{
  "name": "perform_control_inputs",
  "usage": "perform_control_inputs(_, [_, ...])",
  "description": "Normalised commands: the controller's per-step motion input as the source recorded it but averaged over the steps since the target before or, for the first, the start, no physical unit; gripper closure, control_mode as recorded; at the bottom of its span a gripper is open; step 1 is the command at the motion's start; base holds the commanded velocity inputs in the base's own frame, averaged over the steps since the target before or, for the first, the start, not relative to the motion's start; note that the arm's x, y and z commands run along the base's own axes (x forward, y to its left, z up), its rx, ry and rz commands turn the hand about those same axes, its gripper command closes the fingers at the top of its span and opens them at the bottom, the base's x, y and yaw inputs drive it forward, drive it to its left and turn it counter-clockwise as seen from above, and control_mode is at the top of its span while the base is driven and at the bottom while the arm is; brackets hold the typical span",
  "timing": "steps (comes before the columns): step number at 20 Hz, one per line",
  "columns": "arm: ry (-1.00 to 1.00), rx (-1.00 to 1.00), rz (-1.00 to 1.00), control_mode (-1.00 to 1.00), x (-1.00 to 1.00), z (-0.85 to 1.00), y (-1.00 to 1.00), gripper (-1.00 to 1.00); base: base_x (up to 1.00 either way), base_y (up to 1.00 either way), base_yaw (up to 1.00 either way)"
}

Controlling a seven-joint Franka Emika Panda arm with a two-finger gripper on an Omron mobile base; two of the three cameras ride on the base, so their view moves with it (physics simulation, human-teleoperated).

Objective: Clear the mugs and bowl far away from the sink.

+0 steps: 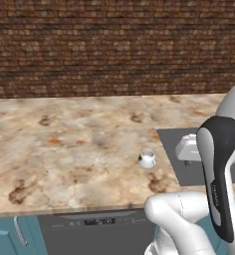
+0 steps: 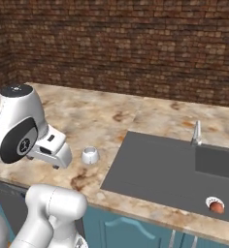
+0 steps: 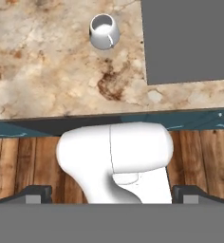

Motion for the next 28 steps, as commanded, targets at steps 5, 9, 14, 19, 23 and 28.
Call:
perform_control_inputs(5, [0.0,0.0,0.0,1.0,0.0,0.0,0.0,-1.0,0.71,-0.44,0.1])
perform_control_inputs(9, [0.0,0.0,0.0,1.0,0.0,0.0,0.0,-1.0,0.71,-0.58,0.18])
perform_control_inputs(14, [0.0,0.0,0.0,1.0,0.0,0.0,0.0,-1.0,0.78,-0.64,0.24])
perform_control_inputs(19, [0.01,0.01,0.14,-1.0,0.44,-0.01,-0.45,-1.0,0.16,-0.11,0.04])
perform_control_inputs(23, [0.22,0.0,0.05,-1.0,0.39,0.0,-0.4,-1.0,0.0,0.0,0.0])
perform_control_inputs(28, [0.07,-0.03,0.13,-1.0,0.55,-0.16,-0.06,-1.0,0.0,0.0,0.0])
